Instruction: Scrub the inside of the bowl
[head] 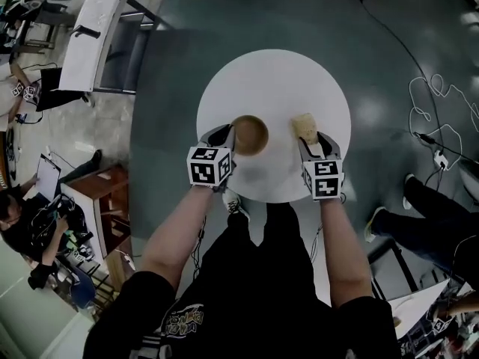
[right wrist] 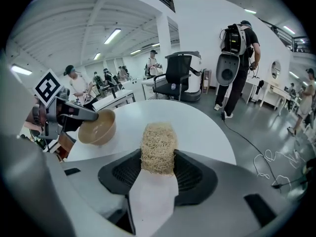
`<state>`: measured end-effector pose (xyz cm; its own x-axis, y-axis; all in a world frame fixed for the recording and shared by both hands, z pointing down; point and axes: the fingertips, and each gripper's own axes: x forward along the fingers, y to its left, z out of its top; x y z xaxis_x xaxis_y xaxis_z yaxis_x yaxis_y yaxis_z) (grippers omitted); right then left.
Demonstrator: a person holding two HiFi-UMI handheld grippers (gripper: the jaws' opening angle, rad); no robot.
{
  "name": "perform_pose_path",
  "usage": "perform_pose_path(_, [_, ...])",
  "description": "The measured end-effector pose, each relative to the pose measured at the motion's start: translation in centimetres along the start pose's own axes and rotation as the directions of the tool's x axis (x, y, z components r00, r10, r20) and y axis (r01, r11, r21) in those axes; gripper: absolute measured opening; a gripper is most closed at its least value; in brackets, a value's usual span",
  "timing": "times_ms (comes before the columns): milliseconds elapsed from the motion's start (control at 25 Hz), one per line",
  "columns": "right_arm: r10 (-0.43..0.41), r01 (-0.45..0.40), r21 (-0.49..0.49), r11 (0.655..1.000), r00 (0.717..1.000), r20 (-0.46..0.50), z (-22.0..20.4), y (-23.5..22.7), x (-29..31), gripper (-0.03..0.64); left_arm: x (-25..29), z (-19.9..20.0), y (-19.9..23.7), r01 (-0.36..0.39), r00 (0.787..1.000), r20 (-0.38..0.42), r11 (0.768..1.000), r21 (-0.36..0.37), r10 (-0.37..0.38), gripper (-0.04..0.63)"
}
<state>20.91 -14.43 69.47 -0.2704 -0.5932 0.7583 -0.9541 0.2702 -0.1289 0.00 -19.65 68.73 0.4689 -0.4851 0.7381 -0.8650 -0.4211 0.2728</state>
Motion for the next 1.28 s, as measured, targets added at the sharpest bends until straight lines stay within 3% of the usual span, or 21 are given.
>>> perform_pose_path(320, [-0.014, 0.014, -0.015, 1.000, 1.000, -0.025, 0.3, -1.9, 1.5, 0.213, 1.1, 0.3, 2.0, -0.034, 0.999, -0.008, 0.999, -0.036, 0.034, 0.021])
perform_pose_path(720, [-0.008, 0.007, -0.045, 0.999, 1.000, -0.025, 0.6, -1.0, 1.9, 0.222, 0.8, 0.9, 2.1, -0.008, 1.000, 0.025, 1.000, 0.010, 0.008, 0.031])
perform_pose_path(880, [-0.026, 0.027, -0.066, 0.997, 1.000, 0.013, 1.6, -0.1, 0.7, 0.242, -1.0, 1.5, 2.7, -0.008, 0.999, 0.054, 1.000, 0.030, 0.006, 0.074])
perform_pose_path(1120, [-0.106, 0.111, -0.026, 0.994, 0.984, 0.143, 4.3, 0.9, -4.2, 0.238, -6.2, 3.1, 3.4, -0.028, 0.990, 0.143, 0.997, 0.068, 0.018, 0.058])
perform_pose_path(1160, [-0.114, 0.116, 0.000, 0.993, 0.979, 0.167, 4.5, 1.4, -5.4, 0.181, -7.6, 3.0, 3.2, -0.024, 0.990, 0.144, 0.997, 0.073, 0.013, 0.032])
perform_pose_path(1200, [-0.119, 0.116, 0.029, 0.993, 0.975, 0.189, 4.7, 2.1, -6.7, 0.048, -9.0, 2.8, 2.9, -0.017, 0.990, 0.141, 0.997, 0.078, 0.005, 0.015])
perform_pose_path(1280, [-0.112, 0.098, 0.074, 0.992, 0.969, 0.222, 5.0, 4.0, -9.0, 0.021, -12.0, 2.4, 2.0, 0.006, 0.990, 0.143, 0.996, 0.090, -0.019, 0.006])
